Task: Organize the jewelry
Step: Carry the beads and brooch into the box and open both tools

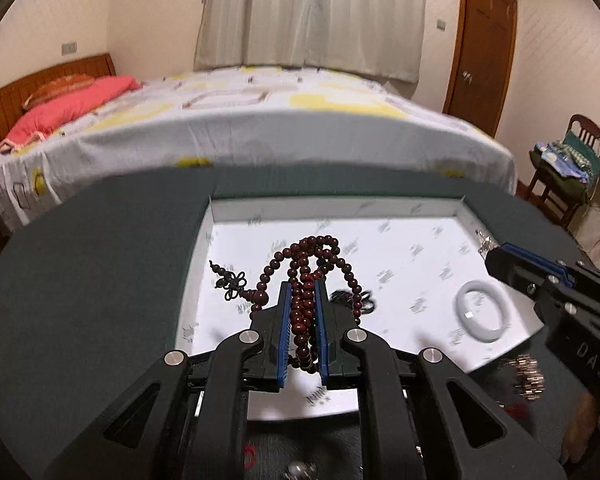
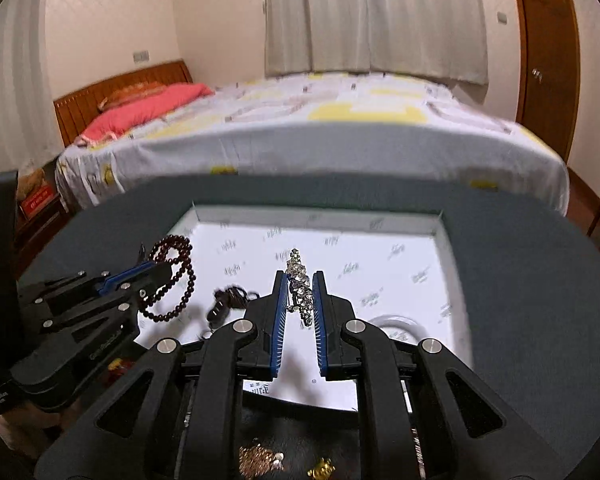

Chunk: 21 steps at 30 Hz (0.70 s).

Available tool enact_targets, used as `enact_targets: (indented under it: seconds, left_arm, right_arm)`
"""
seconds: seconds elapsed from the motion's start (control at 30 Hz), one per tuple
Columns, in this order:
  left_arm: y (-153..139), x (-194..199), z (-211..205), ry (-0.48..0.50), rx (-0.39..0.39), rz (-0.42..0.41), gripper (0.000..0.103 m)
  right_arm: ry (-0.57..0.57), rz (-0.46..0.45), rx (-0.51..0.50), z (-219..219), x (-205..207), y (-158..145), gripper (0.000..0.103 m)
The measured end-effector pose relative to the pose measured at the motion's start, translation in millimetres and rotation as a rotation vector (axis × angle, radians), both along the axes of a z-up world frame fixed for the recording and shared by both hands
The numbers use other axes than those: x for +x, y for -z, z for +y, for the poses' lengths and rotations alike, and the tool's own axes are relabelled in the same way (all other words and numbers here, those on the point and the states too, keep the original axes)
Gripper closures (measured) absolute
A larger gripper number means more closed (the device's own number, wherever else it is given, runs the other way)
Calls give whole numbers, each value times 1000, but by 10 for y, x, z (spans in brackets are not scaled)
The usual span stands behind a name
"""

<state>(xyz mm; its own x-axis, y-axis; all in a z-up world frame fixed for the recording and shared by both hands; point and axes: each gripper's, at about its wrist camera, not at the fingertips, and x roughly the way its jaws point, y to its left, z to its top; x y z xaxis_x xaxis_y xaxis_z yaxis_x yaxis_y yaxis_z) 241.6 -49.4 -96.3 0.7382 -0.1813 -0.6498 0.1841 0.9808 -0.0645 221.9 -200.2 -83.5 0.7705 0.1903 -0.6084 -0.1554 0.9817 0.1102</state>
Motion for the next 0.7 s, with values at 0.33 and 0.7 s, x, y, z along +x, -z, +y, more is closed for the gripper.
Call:
enact_targets:
  seconds: [0.33, 0.7]
  left_arm:
    - [378, 281, 150, -53, -6, 132, 91]
    - [380, 299, 172, -54, -13, 143, 85]
  right_arm:
    - [-4, 127, -26, 69, 272, 450, 90]
    - [-10, 173, -37, 96, 360, 547, 89]
